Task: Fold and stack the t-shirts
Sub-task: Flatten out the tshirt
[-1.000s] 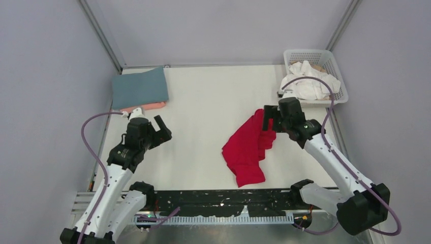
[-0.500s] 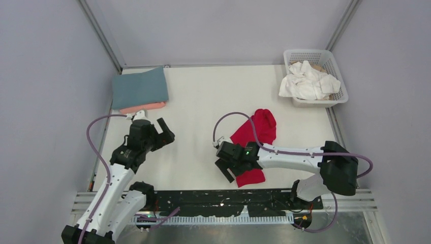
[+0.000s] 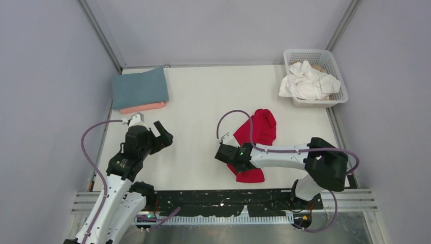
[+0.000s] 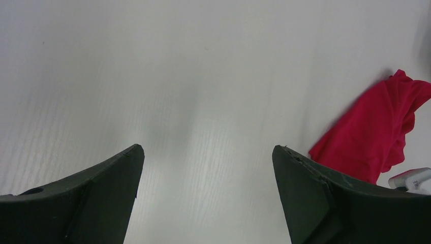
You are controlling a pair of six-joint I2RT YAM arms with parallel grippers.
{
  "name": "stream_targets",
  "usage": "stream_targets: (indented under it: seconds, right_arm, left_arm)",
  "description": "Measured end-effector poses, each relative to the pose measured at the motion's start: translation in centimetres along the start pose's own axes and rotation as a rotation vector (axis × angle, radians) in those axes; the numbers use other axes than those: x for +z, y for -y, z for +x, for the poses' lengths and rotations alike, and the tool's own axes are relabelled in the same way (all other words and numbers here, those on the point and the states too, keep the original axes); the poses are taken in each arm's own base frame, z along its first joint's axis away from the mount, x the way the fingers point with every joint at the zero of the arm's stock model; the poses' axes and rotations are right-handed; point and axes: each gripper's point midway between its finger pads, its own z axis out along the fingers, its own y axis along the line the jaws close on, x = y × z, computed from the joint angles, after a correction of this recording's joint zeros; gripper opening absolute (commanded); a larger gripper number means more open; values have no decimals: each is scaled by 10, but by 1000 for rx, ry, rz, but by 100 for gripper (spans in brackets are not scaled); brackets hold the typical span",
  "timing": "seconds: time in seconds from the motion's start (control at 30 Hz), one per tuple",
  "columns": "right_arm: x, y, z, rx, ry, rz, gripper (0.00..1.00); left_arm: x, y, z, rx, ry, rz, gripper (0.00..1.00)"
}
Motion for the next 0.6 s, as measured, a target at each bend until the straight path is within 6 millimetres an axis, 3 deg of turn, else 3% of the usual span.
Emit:
stream_targets:
  seconds: [0.13,0.23,0.3,0.47,0.6]
  right_arm:
    - [-3,7,-6,11,27,24,5]
    - [-19,14,-23,26,84,11,5]
    - [-37,20,-52,58,170,-16,6]
    - [-84,42,-146,189,422,-76,6]
    - [-114,78,-202,300,576,-71,6]
  left_arm:
    - [-2,-2,-1,0,11,-4,99]
    - [-2,-1,-2,2,14,-2,99]
    - [-1,-2,-1,4,10,-5,99]
    - [5,-3,1,10,-8,-17,99]
    - [10,0,5,16,-36,-8,99]
